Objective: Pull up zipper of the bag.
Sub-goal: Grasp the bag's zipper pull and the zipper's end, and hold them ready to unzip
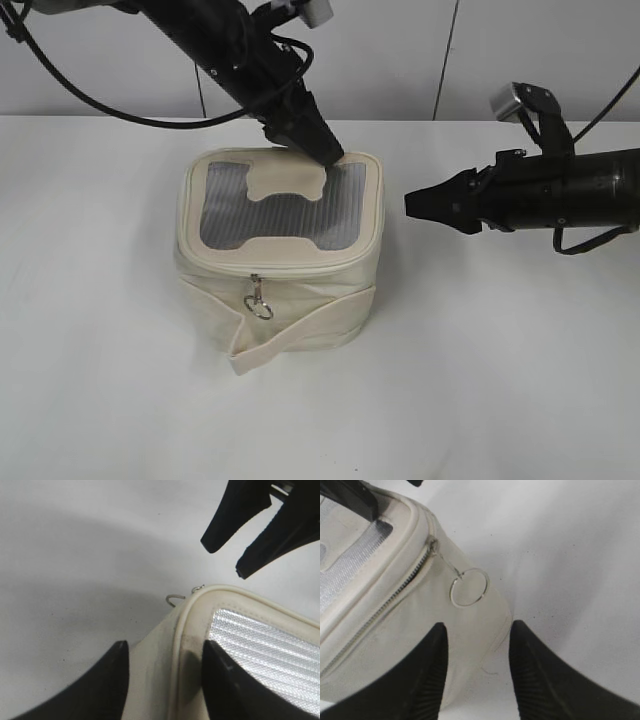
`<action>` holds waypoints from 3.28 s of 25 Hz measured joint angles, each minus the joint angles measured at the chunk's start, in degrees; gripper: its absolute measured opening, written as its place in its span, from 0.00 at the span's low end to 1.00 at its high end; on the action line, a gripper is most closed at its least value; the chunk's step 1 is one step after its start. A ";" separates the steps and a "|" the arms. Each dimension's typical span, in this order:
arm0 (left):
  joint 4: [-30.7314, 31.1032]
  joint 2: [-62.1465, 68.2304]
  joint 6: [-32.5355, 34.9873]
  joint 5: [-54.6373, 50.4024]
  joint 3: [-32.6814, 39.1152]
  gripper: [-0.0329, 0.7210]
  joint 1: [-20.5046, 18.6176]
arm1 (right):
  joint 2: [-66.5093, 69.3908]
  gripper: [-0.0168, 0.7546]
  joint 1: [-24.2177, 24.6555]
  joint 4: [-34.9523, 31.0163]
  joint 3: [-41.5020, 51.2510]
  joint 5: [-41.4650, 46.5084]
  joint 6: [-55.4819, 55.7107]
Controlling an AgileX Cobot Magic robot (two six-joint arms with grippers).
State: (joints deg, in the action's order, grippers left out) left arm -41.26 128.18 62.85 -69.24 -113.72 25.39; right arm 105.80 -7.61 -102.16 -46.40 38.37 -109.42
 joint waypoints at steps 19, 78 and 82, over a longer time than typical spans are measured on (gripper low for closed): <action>1.04 0.85 -1.96 -0.48 -0.33 0.09 0.29 | 5.02 0.45 -5.40 -0.73 -4.27 -3.83 -3.01; 6.00 0.75 -27.91 6.71 -0.44 0.08 3.66 | -7.71 0.03 -32.56 14.24 -0.81 -14.76 26.21; 6.49 0.75 -29.66 6.97 -0.44 0.08 3.78 | -4.31 0.03 -33.08 14.97 -3.67 -13.97 28.35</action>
State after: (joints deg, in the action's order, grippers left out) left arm -34.77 128.93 33.18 -62.27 -114.16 29.16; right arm 101.49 -40.69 -87.19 -50.06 24.40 -81.07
